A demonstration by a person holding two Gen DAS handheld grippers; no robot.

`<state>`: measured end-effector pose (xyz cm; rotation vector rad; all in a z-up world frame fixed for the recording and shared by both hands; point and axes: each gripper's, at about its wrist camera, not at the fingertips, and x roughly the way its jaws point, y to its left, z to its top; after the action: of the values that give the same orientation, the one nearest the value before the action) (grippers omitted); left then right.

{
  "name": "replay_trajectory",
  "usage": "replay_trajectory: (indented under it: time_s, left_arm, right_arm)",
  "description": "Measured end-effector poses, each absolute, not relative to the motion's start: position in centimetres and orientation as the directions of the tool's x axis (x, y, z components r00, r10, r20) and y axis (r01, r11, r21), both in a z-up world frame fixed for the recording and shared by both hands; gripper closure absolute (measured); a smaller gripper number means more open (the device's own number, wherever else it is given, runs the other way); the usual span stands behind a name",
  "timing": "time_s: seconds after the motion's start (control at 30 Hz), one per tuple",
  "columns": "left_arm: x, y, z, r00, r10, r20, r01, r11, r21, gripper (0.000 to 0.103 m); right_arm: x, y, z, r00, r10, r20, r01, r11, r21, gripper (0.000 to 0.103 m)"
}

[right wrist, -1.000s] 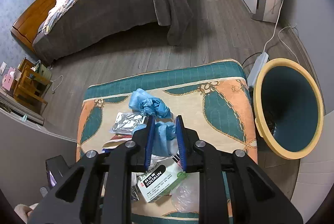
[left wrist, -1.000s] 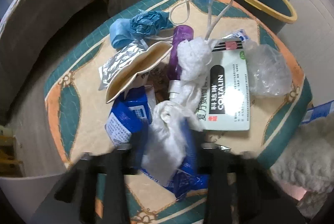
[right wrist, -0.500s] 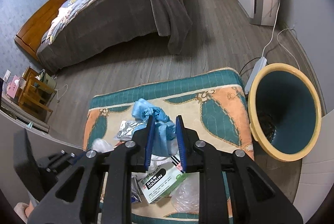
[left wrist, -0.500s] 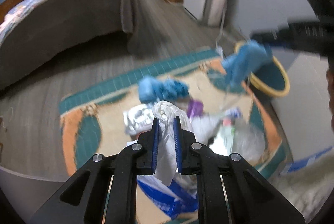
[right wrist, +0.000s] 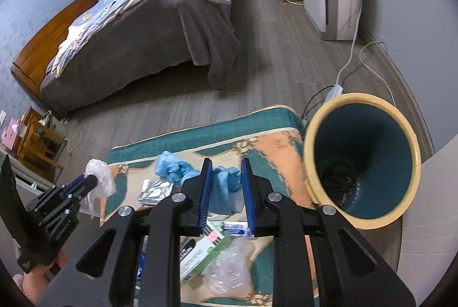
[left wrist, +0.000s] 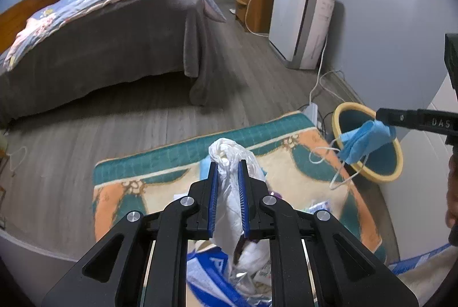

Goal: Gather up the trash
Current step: 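Lower the blue mask into the bin and open the right tool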

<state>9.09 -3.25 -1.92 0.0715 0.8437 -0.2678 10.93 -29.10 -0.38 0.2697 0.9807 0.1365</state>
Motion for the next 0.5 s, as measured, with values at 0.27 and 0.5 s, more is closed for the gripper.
replay_trajectory:
  time_s: [0.27, 0.5]
  left_arm:
    - [9.7, -6.0, -2.1, 0.637, -0.215, -0.740, 0.282, 0.959, -0.037, 0.088]
    - [10.2, -8.8, -3.0, 0.623, -0.233, -0.746, 0.318, 0.948, -0.030, 0.088]
  right_arm:
    - [11.3, -32.2, -0.8, 0.565, 0.206, -0.799, 0.030, 0.963, 0.269, 0.083]
    - [11.5, -35.4, -1.0, 0.579, 0.177, -0.796, 0.063, 0.963, 0.260, 0.083]
